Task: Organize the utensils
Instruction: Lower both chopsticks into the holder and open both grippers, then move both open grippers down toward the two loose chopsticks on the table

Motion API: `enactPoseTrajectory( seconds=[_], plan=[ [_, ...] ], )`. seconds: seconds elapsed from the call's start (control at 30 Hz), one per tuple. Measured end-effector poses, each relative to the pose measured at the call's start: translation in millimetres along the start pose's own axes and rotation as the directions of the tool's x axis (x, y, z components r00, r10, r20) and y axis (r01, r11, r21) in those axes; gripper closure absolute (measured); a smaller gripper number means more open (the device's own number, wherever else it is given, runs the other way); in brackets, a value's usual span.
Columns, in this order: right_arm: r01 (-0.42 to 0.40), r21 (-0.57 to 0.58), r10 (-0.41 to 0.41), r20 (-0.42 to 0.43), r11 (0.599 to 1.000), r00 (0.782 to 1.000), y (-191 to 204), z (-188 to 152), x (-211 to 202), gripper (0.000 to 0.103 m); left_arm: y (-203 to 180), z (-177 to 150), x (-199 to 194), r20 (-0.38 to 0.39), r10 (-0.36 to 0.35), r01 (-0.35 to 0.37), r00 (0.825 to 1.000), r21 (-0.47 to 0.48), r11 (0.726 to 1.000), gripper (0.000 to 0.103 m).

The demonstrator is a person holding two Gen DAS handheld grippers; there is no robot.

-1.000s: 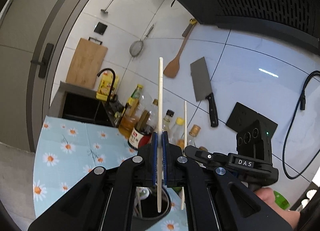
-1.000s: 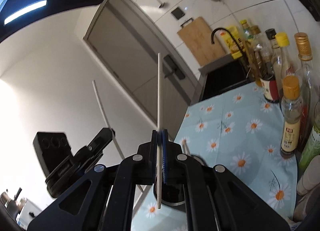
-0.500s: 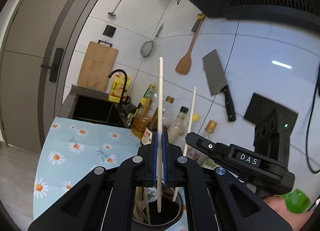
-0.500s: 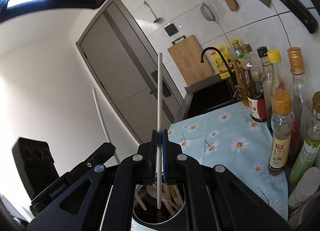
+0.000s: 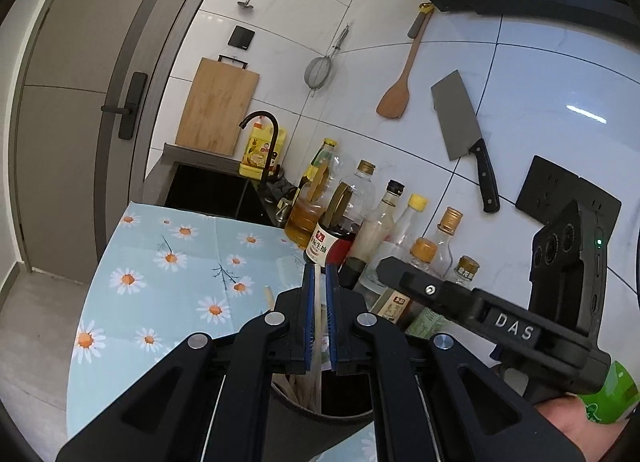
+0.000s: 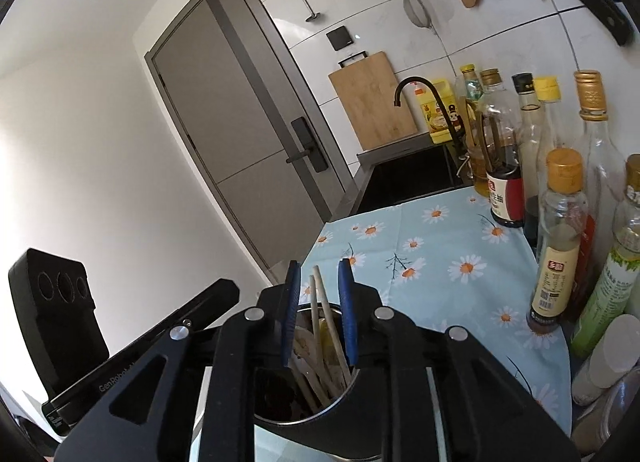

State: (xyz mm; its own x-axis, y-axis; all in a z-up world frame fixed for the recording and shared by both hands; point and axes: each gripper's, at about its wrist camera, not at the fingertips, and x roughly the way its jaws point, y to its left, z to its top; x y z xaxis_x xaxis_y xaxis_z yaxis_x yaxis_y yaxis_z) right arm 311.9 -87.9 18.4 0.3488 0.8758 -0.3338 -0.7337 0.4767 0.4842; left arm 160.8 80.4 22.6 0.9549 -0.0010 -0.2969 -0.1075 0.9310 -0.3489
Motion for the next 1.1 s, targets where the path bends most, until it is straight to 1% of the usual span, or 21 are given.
enactPoseTrajectory(
  seconds=[0.1,0.17,0.2,0.43,0.5,0.53,0.6,0.67,0.73,0.83,0.97,1.03,1.1],
  plan=[
    [0.005,0.003,-0.005,0.009,1.0,1.0,-2.6,2.6,-8.1,0.082,-0.1,0.6,-4.4,0.003,0.001,-0.001,1.0,0.0,1.0,0.097],
    [0.009,0.008,-0.009,0.013,1.0,1.0,-3.4,4.0,-13.6,0.082,-0.7,1.2,-8.9,0.007,0.007,-0.007,1.0,-0.005,1.0,0.078],
    [0.011,0.011,-0.011,0.018,1.0,1.0,-2.6,4.4,-17.7,0.082,-0.9,1.6,-11.4,0.01,0.005,-0.005,1.0,-0.011,1.0,0.076],
    [0.018,-0.007,-0.018,0.028,1.0,0.999,5.2,6.5,-42.6,0.081,-15.3,2.1,-35.4,0.025,0.011,-0.011,1.0,0.017,1.0,0.076],
    [0.028,-0.019,-0.027,0.024,0.999,0.999,8.8,6.4,-50.8,0.076,-21.8,1.8,-44.3,0.023,0.006,-0.007,1.0,0.024,1.0,0.076],
    [0.033,-0.024,-0.032,0.024,0.999,0.999,10.9,5.9,-55.8,0.072,-25.3,1.7,-47.5,0.019,0.01,-0.01,1.0,0.032,0.999,0.075],
    [0.052,-0.036,-0.051,0.03,0.998,0.998,15.4,6.2,-65.1,0.071,-32.3,0.7,-53.8,0.009,0.011,-0.011,1.0,0.048,0.999,0.073],
    [0.093,-0.051,-0.091,0.033,0.994,0.995,20.1,5.1,-74.8,0.069,-41.5,-2.2,-62.3,0.0,0.014,-0.014,1.0,0.075,0.997,0.073],
    [0.111,-0.06,-0.109,0.035,0.992,0.993,25.1,2.2,-87.2,0.065,-49.0,-5.3,-69.8,-0.01,0.014,-0.013,1.0,0.085,0.996,0.073],
    [0.135,-0.071,-0.133,0.03,0.988,0.991,31.2,-2.3,-105.4,0.063,-57.2,-9.2,-80.4,-0.026,0.013,-0.01,1.0,0.088,0.996,0.073],
    [0.158,-0.084,-0.16,-0.018,0.984,0.987,36.2,-9.0,-123.8,0.06,-66.5,-17.0,-90.4,-0.066,0.014,-0.009,0.998,0.08,0.997,0.072],
    [0.182,-0.09,-0.189,-0.07,0.979,0.979,38.7,-13.7,-130.4,0.06,-71.0,-22.5,-95.5,-0.088,0.017,-0.01,0.996,0.08,0.997,0.072],
    [0.198,-0.106,-0.208,-0.096,0.974,0.973,39.9,-19.2,-136.8,0.06,-74.0,-29.2,-100.9,-0.111,0.023,-0.015,0.994,0.073,0.997,0.072]
  ],
)
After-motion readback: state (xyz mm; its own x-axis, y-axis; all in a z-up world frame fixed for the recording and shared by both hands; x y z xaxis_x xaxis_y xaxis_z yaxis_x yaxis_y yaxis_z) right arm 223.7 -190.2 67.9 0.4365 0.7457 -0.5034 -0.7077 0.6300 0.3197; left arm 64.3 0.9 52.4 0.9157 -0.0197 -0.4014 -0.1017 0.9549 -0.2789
